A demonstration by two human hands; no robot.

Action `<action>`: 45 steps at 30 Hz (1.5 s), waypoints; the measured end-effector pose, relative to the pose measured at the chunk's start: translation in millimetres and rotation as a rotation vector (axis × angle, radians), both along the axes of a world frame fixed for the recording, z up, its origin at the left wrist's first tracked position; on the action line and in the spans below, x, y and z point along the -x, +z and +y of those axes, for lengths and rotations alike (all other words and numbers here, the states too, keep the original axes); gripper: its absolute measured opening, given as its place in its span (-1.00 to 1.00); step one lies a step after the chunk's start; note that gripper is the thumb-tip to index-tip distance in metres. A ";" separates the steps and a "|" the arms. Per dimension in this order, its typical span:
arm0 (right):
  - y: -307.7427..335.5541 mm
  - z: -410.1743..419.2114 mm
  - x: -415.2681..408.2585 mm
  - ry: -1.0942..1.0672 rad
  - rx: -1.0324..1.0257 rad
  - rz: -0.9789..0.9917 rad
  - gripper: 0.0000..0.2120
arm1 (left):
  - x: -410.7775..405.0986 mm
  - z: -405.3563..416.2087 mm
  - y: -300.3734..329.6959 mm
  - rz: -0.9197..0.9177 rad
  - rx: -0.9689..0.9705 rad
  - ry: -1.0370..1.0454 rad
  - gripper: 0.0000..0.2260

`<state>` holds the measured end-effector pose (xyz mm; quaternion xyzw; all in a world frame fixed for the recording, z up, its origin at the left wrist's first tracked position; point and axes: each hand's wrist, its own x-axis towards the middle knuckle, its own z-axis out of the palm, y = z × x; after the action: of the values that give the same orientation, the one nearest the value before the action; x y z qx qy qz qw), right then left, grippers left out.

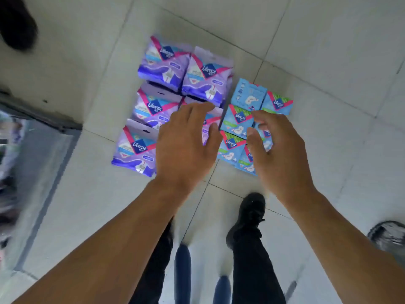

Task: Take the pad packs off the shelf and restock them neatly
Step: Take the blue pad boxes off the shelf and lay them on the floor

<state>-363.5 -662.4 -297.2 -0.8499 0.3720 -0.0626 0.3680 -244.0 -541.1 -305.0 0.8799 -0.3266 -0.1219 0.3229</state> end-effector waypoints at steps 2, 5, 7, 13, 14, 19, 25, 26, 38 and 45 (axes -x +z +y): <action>52.7 15.3 -40.6 0.085 0.041 -0.065 -0.66 | -27.5 28.4 49.1 -0.037 0.006 0.109 -0.70; 112.9 48.9 -96.4 0.249 0.056 -0.135 -0.64 | -58.7 77.7 107.0 -0.042 -0.019 0.251 -0.69; 140.0 77.3 -128.1 0.376 0.077 -0.167 -0.64 | -74.3 113.1 132.9 -0.066 -0.030 0.358 -0.70; 182.8 162.5 -191.5 0.729 0.072 -0.239 -0.58 | -89.5 206.2 186.7 -0.212 -0.071 0.649 -0.71; 187.6 182.3 -198.8 0.796 0.064 -0.245 -0.59 | -88.1 228.6 197.0 -0.220 -0.075 0.720 -0.71; 217.4 275.0 -239.7 1.013 0.046 -0.335 -0.64 | -90.1 327.6 227.1 -0.287 -0.116 0.971 -0.73; 221.8 391.1 -293.9 1.158 0.012 -0.369 -0.62 | -127.5 434.0 227.1 -0.257 -0.094 1.153 -0.69; 219.2 411.1 -303.8 1.170 0.009 -0.366 -0.62 | -137.1 451.8 223.9 -0.248 -0.088 1.176 -0.69; 157.9 589.6 -463.9 0.806 -0.168 -0.210 -0.72 | -278.1 619.5 177.9 -0.156 -0.033 1.144 -0.66; 140.1 615.4 -508.4 0.576 -0.257 -0.207 -0.60 | -315.7 643.5 164.4 -0.104 0.027 1.150 -0.68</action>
<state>144.9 -47.0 -157.1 -0.8558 0.0821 0.0056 0.5107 71.7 102.4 -140.6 0.9166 0.1871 0.1207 0.3322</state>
